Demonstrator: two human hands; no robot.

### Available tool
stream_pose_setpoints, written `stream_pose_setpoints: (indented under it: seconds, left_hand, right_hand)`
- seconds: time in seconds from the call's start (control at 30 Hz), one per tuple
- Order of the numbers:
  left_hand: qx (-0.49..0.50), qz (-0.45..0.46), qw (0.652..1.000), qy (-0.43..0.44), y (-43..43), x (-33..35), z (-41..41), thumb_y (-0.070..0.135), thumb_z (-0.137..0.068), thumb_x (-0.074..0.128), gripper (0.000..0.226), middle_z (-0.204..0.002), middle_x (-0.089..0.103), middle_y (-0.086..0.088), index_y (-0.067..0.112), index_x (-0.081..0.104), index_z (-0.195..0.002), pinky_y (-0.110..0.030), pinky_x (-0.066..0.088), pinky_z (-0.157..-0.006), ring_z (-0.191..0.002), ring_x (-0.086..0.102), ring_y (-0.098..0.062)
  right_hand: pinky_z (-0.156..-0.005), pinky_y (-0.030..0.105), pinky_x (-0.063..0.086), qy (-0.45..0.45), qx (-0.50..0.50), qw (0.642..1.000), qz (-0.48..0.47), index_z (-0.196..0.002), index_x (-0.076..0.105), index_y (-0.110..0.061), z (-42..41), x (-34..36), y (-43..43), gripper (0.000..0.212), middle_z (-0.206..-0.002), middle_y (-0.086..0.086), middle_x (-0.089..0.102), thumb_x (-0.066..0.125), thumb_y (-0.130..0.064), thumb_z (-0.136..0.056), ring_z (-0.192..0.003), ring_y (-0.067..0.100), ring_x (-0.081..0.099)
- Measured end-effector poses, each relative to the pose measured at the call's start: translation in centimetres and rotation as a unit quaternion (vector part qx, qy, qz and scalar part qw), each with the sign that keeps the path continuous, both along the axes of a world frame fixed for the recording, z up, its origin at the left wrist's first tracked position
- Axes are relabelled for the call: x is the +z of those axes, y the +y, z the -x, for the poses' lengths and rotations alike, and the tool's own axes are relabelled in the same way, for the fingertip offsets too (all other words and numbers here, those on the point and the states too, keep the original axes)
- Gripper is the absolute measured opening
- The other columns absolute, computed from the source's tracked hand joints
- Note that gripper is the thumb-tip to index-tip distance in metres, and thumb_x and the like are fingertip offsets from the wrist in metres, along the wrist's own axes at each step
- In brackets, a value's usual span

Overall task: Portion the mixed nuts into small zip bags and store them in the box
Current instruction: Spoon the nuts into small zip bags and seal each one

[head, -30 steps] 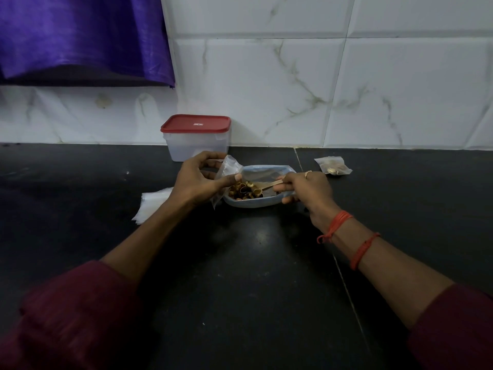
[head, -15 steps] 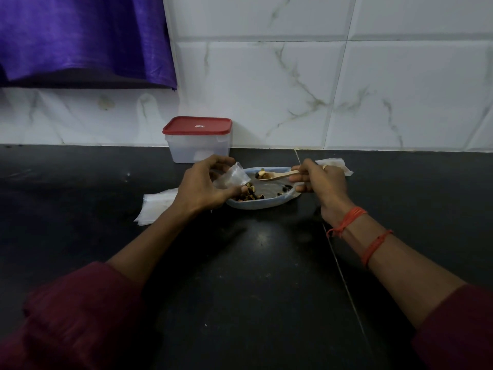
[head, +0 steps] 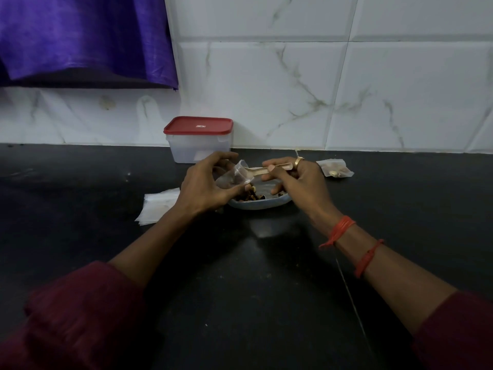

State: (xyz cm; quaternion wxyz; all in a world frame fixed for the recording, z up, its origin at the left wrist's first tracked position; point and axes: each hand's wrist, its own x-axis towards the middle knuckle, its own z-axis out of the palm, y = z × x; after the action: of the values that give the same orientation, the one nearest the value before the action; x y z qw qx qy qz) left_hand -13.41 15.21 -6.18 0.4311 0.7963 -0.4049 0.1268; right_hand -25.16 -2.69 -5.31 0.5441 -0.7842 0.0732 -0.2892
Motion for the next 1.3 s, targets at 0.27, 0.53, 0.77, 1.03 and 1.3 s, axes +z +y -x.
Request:
stream_pose_setpoints:
  seconds: [0.27,0.53,0.77,1.03,1.3]
  left_hand:
    - [0.006,0.041,0.999,0.017,-0.1,0.1,-0.2,0.040,-0.070,0.086,0.070,-0.105,0.060,0.015,0.022,0.057,-0.131,-0.003,0.044,-0.071,-0.095,0.057,0.004]
    - [0.012,0.120,0.987,0.109,0.1,0.3,-0.9,0.035,-0.071,0.085,0.067,-0.111,0.060,0.013,0.021,0.058,-0.131,-0.008,0.051,-0.076,-0.097,0.059,0.006]
    - [-0.003,0.143,0.979,0.142,0.2,0.4,-0.9,0.030,-0.074,0.083,0.065,-0.115,0.059,0.012,0.021,0.057,-0.132,-0.004,0.049,-0.073,-0.097,0.058,0.008]
    - [-0.018,0.114,0.986,0.118,0.0,0.5,-0.5,0.030,-0.073,0.084,0.065,-0.117,0.060,0.009,0.022,0.057,-0.132,-0.006,0.049,-0.074,-0.103,0.057,0.003]
    - [-0.026,0.084,0.986,0.141,0.0,0.3,-0.5,0.032,-0.072,0.085,0.066,-0.122,0.061,0.005,0.027,0.055,-0.130,-0.013,0.049,-0.077,-0.107,0.059,-0.005]
  right_hand:
    - [-0.061,0.019,0.053,-0.051,0.036,0.996,0.068,-0.107,0.075,-0.023,0.3,-0.1,0.1,0.015,-0.093,-0.004,0.077,0.070,-0.018,-0.093,-0.068,0.013,0.074]
    - [-0.063,0.037,0.058,-0.124,-0.035,0.991,-0.022,-0.105,0.073,-0.017,-0.2,0.3,-1.7,0.015,-0.084,0.001,0.077,0.059,-0.019,-0.101,-0.063,0.018,0.070]
    - [-0.082,0.033,0.044,-0.120,-0.166,0.892,0.402,-0.084,0.074,-0.024,0.2,-0.3,-4.2,0.026,-0.067,-0.010,0.071,0.052,-0.035,-0.091,-0.058,0.016,0.060]
    - [-0.098,0.037,0.027,-0.047,-0.111,0.754,0.645,-0.099,0.071,-0.026,-0.5,-0.8,-5.7,0.023,-0.081,-0.007,0.073,0.049,-0.032,-0.096,-0.068,0.017,0.065]
    - [-0.090,0.036,0.029,-0.055,-0.109,0.767,0.630,-0.096,0.076,-0.028,-0.3,-1.0,-5.8,0.042,-0.081,-0.007,0.069,0.036,-0.044,-0.098,-0.069,0.016,0.064]
